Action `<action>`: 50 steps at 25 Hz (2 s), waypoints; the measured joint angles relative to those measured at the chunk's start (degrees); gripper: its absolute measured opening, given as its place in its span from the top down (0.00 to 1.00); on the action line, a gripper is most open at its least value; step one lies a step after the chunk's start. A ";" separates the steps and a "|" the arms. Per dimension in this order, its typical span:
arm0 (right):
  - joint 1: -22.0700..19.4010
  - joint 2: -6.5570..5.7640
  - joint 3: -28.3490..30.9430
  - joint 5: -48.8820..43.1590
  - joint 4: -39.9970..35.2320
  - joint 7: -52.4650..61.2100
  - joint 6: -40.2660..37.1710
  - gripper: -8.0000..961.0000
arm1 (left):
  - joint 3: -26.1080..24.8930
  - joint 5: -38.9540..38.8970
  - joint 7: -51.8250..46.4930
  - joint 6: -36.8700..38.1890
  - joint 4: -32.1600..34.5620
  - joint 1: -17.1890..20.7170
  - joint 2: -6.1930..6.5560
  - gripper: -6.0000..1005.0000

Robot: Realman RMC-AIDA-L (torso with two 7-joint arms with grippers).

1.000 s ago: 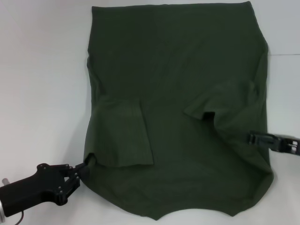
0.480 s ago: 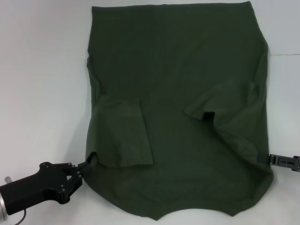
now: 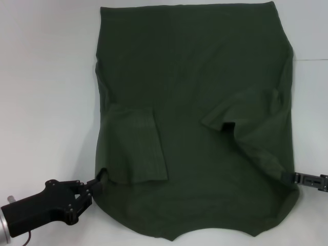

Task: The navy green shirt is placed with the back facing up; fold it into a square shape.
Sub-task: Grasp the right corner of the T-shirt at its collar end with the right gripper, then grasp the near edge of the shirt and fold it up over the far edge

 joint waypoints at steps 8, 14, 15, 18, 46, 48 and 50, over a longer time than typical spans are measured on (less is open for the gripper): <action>0.78 0.77 0.10 -2.63 0.05 0.35 -0.38 0.20 | -0.11 0.00 0.11 -0.04 0.00 0.00 0.03 0.94; -0.07 0.88 2.71 -2.66 -0.50 -0.44 -2.07 0.33 | -0.09 0.00 0.15 -0.13 0.00 -0.05 0.09 0.93; -0.16 0.88 2.80 -2.70 -0.50 -0.45 -2.11 0.35 | -0.11 0.00 0.17 -0.13 0.00 -0.06 0.09 0.94; -0.31 0.85 2.65 -2.73 -0.51 -0.46 -2.12 0.46 | -0.13 0.00 0.22 -0.13 -0.03 -0.08 0.05 0.94; -9.37 0.79 13.71 -2.78 -0.64 -7.53 -9.04 0.98 | -1.45 -1.29 -12.04 0.84 3.43 2.56 0.53 0.94; -10.17 0.76 14.86 -2.78 -0.64 -8.38 -10.34 0.98 | -2.06 -1.22 -12.72 2.63 3.44 2.75 0.72 0.94; -10.89 0.64 15.69 -2.78 -0.64 -9.09 -11.72 0.98 | -2.27 -1.13 -13.44 4.44 3.58 2.81 0.89 0.94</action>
